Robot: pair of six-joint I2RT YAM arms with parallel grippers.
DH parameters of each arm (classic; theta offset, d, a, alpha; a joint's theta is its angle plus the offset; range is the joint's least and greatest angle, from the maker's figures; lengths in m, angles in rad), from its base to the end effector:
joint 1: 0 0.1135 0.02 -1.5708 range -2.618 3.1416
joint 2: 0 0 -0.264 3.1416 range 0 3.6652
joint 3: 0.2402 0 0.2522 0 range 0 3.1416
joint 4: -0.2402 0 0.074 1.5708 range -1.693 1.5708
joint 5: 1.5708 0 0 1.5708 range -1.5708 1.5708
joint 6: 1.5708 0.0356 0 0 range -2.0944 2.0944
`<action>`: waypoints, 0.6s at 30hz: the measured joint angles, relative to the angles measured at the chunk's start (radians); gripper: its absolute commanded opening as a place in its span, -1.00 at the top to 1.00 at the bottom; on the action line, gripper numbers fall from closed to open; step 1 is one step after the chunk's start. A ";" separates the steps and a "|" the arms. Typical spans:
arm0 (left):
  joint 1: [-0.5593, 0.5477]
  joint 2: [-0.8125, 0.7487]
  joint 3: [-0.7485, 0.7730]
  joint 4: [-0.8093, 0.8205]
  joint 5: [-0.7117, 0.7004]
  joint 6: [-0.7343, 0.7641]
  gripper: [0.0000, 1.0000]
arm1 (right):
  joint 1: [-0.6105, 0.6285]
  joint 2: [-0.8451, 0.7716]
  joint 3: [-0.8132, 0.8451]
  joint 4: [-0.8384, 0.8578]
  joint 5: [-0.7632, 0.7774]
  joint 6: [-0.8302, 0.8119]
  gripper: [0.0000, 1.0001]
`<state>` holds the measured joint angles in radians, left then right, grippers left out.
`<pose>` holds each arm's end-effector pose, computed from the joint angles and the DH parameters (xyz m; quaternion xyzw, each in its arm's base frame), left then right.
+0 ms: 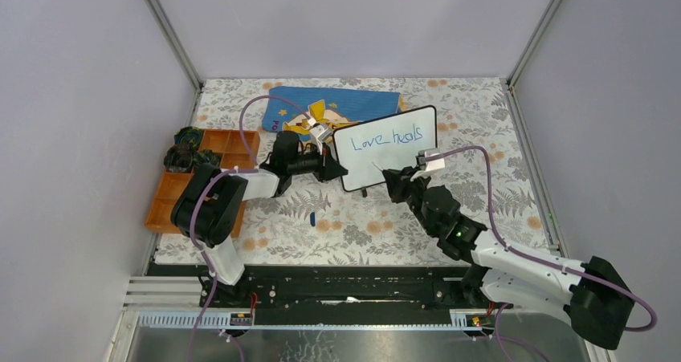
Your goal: Write a sentence on the whiteboard
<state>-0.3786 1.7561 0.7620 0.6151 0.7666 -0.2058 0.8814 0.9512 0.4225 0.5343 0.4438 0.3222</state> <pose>0.3115 -0.1505 0.1635 0.2754 0.7466 -0.4464 0.4093 0.1483 0.1559 0.2573 -0.0398 0.7042 0.2637 0.6580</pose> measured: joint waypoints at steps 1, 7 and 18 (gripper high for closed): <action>0.005 -0.003 -0.001 -0.010 0.001 -0.001 1.00 | 0.000 -0.018 -0.006 -0.010 -0.001 0.000 1.00; 0.020 -0.024 -0.005 -0.061 0.004 0.000 1.00 | 0.000 -0.057 -0.037 -0.037 -0.004 -0.003 1.00; 0.022 -0.034 -0.010 -0.079 -0.005 0.000 0.71 | 0.000 0.087 -0.037 0.004 -0.056 -0.019 1.00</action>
<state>-0.3569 1.7222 0.7525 0.5358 0.7612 -0.2058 0.8814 1.0386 0.3859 0.5385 0.3882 0.3031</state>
